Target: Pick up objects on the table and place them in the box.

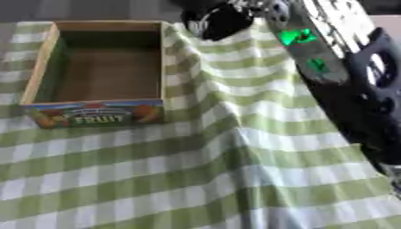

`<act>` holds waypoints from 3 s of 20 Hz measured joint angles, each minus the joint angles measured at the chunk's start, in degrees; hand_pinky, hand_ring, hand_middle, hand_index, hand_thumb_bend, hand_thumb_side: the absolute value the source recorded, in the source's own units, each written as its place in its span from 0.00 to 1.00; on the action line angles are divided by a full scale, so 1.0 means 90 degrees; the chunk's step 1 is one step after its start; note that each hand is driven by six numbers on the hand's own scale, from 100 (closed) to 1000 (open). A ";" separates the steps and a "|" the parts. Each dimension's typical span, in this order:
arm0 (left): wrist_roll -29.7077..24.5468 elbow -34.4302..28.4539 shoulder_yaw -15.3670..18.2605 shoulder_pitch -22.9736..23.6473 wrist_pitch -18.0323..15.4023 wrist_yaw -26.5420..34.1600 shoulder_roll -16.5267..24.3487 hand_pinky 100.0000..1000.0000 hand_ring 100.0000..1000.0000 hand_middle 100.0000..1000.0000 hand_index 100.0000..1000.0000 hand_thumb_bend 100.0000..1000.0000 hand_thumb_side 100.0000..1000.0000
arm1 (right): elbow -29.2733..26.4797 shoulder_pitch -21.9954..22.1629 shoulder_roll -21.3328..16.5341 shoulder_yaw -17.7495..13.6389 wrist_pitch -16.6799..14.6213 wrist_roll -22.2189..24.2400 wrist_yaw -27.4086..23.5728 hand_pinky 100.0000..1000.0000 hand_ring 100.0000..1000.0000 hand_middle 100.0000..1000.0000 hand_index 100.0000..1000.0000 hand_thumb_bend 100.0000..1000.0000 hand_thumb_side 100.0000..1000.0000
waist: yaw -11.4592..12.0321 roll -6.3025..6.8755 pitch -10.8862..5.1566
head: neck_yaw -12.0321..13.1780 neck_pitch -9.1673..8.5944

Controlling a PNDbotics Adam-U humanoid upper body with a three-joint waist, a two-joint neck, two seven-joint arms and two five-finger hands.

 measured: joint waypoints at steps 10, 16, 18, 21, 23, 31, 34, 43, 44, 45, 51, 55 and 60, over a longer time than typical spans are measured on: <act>-0.0018 0.0000 -0.0107 -0.0243 -0.0144 0.0011 -0.0004 0.50 0.83 0.91 0.83 0.00 0.65 | 0.2313 -0.0707 0.1379 -0.0158 0.0090 -0.1709 0.1159 0.58 0.58 0.41 0.56 0.00 0.32 | 0.0518 -0.0065 0.0181 | -0.0537 -0.0109; -0.0072 0.0000 -0.0185 -0.0338 -0.0212 0.0057 -0.0057 0.50 0.83 0.90 0.83 0.00 0.64 | 0.3346 -0.0783 0.2045 -0.0417 0.0301 -0.2776 0.1748 0.57 0.57 0.40 0.55 0.00 0.31 | 0.0858 -0.0075 0.0237 | -0.0815 -0.0170; -0.0084 0.0000 -0.0195 -0.0364 -0.0233 0.0068 -0.0080 0.50 0.83 0.90 0.83 0.00 0.64 | 0.3694 -0.0772 0.2241 -0.0548 0.0499 -0.3129 0.1953 0.56 0.57 0.40 0.55 0.00 0.31 | 0.0948 -0.0073 0.0252 | -0.0897 -0.0203; -0.0092 0.0000 -0.0197 -0.0375 -0.0247 0.0084 -0.0121 0.50 0.83 0.90 0.83 0.00 0.64 | 0.4149 -0.0702 0.2441 -0.0690 0.0722 -0.3534 0.2207 0.56 0.57 0.40 0.56 0.00 0.31 | 0.1013 -0.0070 0.0255 | -0.0977 -0.0228; -0.0093 0.0000 -0.0197 -0.0393 -0.0250 0.0090 -0.0122 0.50 0.83 0.90 0.83 0.00 0.64 | 0.4397 -0.0649 0.2519 -0.0761 0.0807 -0.3715 0.2314 0.57 0.58 0.40 0.56 0.00 0.31 | 0.1050 -0.0070 0.0257 | -0.1020 -0.0241; -0.0122 0.0000 -0.0197 -0.0426 -0.0269 0.0094 -0.0167 0.50 0.83 0.91 0.83 0.00 0.64 | 0.4758 -0.0662 0.2621 -0.0848 0.0845 -0.3946 0.2499 0.57 0.59 0.42 0.57 0.00 0.30 | 0.1121 -0.0122 0.0259 | -0.1088 -0.0257; -0.0147 0.0000 -0.0198 -0.0426 -0.0253 0.0095 -0.0170 0.50 0.83 0.91 0.83 0.00 0.65 | 0.4858 -0.0720 0.2625 -0.0886 0.0857 -0.3940 0.2567 0.56 0.58 0.41 0.57 0.00 0.29 | 0.1146 -0.0144 0.0260 | -0.1104 -0.0258; -0.0198 0.0000 -0.0199 -0.0416 -0.0249 0.0093 -0.0170 0.50 0.83 0.91 0.83 0.00 0.65 | 0.5087 -0.1066 0.2398 -0.0946 0.0891 -0.3506 0.3034 0.61 0.68 0.45 0.60 0.00 0.32 | 0.1132 -0.0226 0.0259 | -0.1160 -0.0264; -0.0198 0.0000 -0.0198 -0.0415 -0.0249 0.0093 -0.0170 0.50 0.83 0.91 0.83 0.00 0.64 | 0.5112 -0.1102 0.2379 -0.0941 0.0818 -0.3399 0.3213 0.62 0.70 0.45 0.60 0.00 0.33 | 0.1118 -0.0228 0.0258 | -0.1160 -0.0278; -0.0199 0.0000 -0.0198 -0.0416 -0.0248 0.0092 -0.0169 0.50 0.83 0.91 0.83 0.00 0.64 | 0.5135 -0.1129 0.2371 -0.0928 0.0713 -0.3287 0.3404 0.63 0.71 0.46 0.61 0.00 0.33 | 0.1103 -0.0235 0.0258 | -0.1161 -0.0280; -0.0220 0.0000 -0.0198 -0.0422 -0.0262 0.0092 -0.0168 0.50 0.83 0.91 0.83 0.00 0.65 | 0.5219 -0.1158 0.2391 -0.0820 -0.0309 -0.2611 0.4714 0.68 0.78 0.48 0.62 0.00 0.34 | 0.1157 -0.0292 0.0259 | -0.1223 -0.0305; -0.0233 0.0000 -0.0198 -0.0427 -0.0268 0.0092 -0.0168 0.50 0.83 0.91 0.83 0.00 0.65 | 0.5225 -0.1158 0.2434 -0.0821 -0.0889 -0.2291 0.5129 0.72 0.81 0.53 0.68 0.00 0.32 | 0.1190 -0.0320 0.0263 | -0.1281 -0.0310; -0.0237 0.0000 -0.0198 -0.0428 -0.0266 0.0092 -0.0168 0.50 0.83 0.91 0.83 0.00 0.65 | 0.5225 -0.1158 0.2455 -0.0827 -0.1096 -0.2089 0.5340 0.77 0.88 0.68 0.83 0.00 0.63 | 0.1206 -0.0339 0.0265 | -0.1312 -0.0315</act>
